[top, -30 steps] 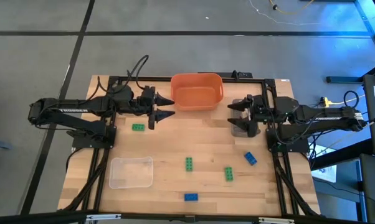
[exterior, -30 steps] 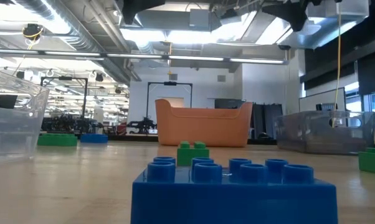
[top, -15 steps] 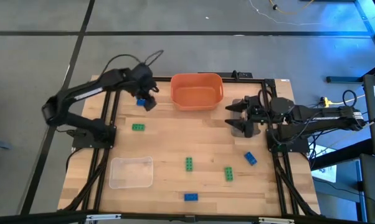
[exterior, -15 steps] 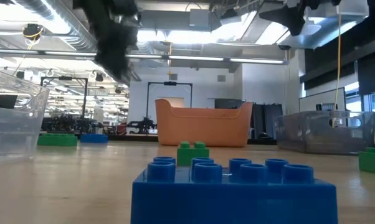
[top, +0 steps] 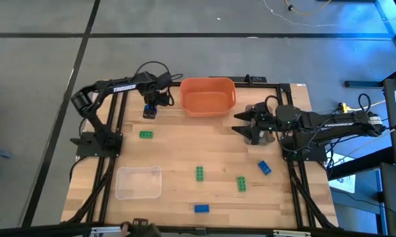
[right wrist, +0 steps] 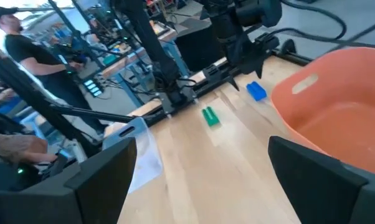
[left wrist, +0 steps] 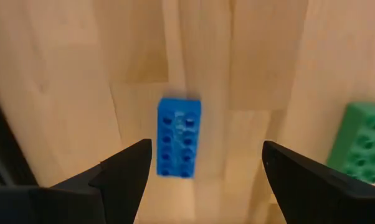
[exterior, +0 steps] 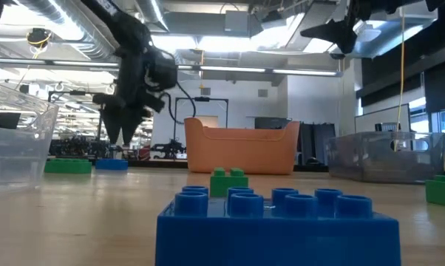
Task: Sort & place blocks by color
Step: Put the top left blue 8 stud game piece into the transparent bin
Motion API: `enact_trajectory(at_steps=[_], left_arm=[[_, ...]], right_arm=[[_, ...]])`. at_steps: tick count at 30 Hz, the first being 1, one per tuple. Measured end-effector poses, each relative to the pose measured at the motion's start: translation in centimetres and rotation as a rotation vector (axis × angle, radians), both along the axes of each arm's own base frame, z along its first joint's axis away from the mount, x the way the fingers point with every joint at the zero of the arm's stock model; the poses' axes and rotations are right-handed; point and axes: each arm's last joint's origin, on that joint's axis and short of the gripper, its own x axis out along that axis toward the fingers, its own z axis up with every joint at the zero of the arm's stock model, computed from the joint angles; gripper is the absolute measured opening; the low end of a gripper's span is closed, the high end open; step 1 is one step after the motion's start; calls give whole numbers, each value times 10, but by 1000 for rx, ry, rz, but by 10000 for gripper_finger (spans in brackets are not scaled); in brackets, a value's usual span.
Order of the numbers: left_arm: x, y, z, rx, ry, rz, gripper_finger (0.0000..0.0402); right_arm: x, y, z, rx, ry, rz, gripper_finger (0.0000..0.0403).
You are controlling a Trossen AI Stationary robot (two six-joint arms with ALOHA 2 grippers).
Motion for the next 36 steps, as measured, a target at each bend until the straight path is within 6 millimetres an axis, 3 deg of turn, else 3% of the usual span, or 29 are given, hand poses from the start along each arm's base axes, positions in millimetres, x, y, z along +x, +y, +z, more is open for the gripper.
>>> enact_trajectory(at_steps=[10, 25, 30, 36], left_arm=[[-3, 22, -27, -36, 37, -42, 294], [-15, 14, -59, -72, 115, -44, 288], [-20, 4, -70, -63, 151, -26, 244], [-18, 3, -67, -53, 134, 43, 143]], right_arm=[[8, 0, -7, 41, 37, -15, 365], [7, 0, -7, 15, 39, -9, 365], [7, 0, -7, 16, 39, -7, 365], [7, 0, -7, 15, 40, -8, 365]])
